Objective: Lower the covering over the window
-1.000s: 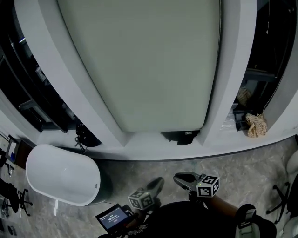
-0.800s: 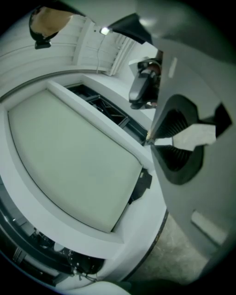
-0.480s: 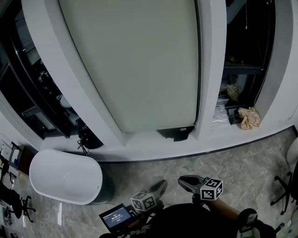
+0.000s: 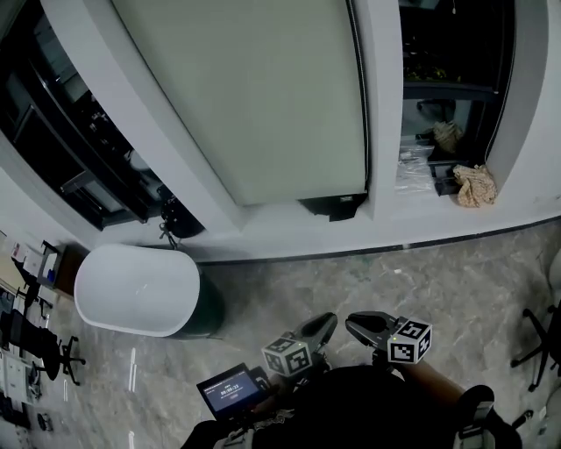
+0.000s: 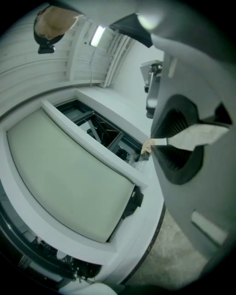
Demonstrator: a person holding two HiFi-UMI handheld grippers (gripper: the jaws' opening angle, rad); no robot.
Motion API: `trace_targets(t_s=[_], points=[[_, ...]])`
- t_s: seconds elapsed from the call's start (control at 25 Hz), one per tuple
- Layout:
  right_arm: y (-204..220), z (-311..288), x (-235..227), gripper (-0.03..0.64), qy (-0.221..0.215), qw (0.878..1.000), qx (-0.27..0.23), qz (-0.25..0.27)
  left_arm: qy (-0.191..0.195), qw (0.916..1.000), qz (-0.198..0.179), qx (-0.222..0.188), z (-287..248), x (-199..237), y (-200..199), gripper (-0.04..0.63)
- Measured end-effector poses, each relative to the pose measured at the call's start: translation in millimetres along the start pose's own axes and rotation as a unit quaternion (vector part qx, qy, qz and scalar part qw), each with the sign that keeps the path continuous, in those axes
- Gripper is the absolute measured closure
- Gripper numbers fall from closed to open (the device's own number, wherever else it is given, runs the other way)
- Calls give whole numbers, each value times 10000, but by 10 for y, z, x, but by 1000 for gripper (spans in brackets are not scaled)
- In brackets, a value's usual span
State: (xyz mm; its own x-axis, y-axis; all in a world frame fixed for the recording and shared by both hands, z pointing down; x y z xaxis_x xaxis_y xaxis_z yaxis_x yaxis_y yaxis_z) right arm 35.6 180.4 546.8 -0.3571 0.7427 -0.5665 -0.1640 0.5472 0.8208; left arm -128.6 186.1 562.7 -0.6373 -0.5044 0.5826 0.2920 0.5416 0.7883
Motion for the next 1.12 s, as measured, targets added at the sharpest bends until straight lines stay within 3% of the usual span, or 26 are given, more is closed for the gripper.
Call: trace_targets(t_s=[0.32,0.56,0.76,1.12], points=[[270,266,117,555,-174,9992,-4,-354,-69,9998,22,179,94,-276,393,552],[189,315,82,558,35,9992,-285,-264,-55,9997,-164,156,47,-211,267,558],[191,300,14,560,54,9997,-180,-131,170,9992,-295,213,-121,-210,217,558],[129,251,8,597,-59,10000,-15,-27,49,9998,-82,170,-119,-160,212,558]])
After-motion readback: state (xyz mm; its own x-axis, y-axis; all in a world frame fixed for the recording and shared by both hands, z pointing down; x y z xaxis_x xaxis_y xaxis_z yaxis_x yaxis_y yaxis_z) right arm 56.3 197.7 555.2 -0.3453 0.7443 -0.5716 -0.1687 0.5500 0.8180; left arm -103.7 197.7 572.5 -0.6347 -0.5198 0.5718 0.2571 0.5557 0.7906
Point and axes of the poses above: the fingertips, and each gripper's own axes: z backward along the fingers, x to its left, y out of its underside, the point moved 8 cm from there along z, backward along the fingers
